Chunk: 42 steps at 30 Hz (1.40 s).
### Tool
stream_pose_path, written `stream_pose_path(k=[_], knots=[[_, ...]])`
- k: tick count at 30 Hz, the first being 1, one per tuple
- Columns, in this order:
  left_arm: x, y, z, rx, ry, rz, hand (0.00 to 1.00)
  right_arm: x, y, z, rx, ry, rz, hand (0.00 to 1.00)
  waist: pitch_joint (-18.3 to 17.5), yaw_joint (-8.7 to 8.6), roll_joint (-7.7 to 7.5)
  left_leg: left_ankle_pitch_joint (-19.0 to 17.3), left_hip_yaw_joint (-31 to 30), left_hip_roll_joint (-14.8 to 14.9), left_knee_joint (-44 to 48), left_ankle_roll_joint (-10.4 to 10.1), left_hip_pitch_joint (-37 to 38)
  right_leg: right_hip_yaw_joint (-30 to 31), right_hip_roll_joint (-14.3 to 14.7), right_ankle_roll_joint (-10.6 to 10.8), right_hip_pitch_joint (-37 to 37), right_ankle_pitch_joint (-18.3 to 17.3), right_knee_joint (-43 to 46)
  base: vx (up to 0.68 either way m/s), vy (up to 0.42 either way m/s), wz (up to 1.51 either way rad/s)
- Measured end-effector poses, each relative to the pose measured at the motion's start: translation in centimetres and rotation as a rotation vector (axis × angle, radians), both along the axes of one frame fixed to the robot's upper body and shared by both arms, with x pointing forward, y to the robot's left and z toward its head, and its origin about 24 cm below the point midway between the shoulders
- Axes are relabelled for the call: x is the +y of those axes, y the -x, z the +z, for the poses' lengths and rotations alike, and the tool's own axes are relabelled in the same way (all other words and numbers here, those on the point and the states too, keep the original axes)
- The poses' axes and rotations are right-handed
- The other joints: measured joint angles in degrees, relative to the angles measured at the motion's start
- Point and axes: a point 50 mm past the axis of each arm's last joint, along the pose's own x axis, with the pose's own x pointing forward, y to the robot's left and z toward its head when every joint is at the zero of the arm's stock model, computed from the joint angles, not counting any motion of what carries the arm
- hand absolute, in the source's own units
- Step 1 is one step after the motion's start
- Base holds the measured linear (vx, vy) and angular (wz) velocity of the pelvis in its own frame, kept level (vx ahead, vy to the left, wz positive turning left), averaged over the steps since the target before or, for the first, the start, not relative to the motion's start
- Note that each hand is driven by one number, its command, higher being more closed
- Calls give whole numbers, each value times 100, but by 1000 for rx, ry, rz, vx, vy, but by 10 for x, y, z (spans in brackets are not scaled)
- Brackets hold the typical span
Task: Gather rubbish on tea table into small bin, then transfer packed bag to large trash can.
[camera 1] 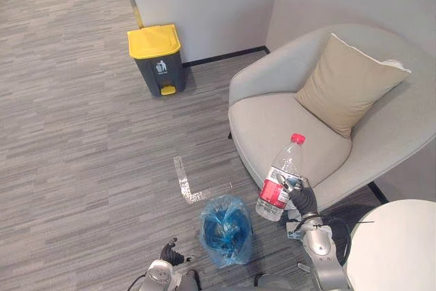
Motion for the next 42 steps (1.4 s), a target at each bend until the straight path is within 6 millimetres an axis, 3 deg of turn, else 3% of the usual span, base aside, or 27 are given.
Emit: stream_pose_path(k=[7,11,16,21,25,29,34,42], knots=[[-2,-1,-1,0,-7,12,0,10,-9,-10,50,122,127,100,139,-64,241,24,469,76,2,25,-154,523,89,16,-677,16,453,-77,-4,-39],[-2,-23,7,-68,0,50,0,23,-27,1,-4,180,212,100,572,-52,290,-49,429,147,766,116,-1054,581,88,16,-1402,16,847,-208,-18,1],[-10,-55,24,-196,73,173,0,47,-43,16,-78,223,309,100,974,125,337,-371,403,462,1900,158,-2429,632,179,57,-2627,-35,1559,-283,1,-6],[-14,-80,41,-314,128,297,0,60,-57,33,-152,242,345,100,1118,253,339,-407,426,601,2455,208,-3435,653,188,68,-3632,-36,2107,-206,15,4],[-9,-107,61,-430,170,412,0,69,-77,61,-270,299,337,100,1300,357,295,-312,362,716,2736,266,-4279,467,158,34,-4373,-7,2431,-123,-16,25],[-7,-134,87,-556,218,489,0,78,-102,102,-425,314,298,100,1505,466,211,-24,320,711,2754,312,-5066,365,85,3,-5161,47,2660,-56,-14,21],[-9,-157,115,-678,282,531,0,76,-123,143,-554,318,221,100,1629,619,191,190,145,644,2905,418,-5879,205,-27,-35,-5927,-47,3086,6,-2,25],[-8,-178,151,-851,332,521,0,67,-144,180,-646,309,97,100,1767,724,142,201,-119,531,3355,411,-6850,90,-193,-96,-6907,-415,3935,-1,-26,23]])
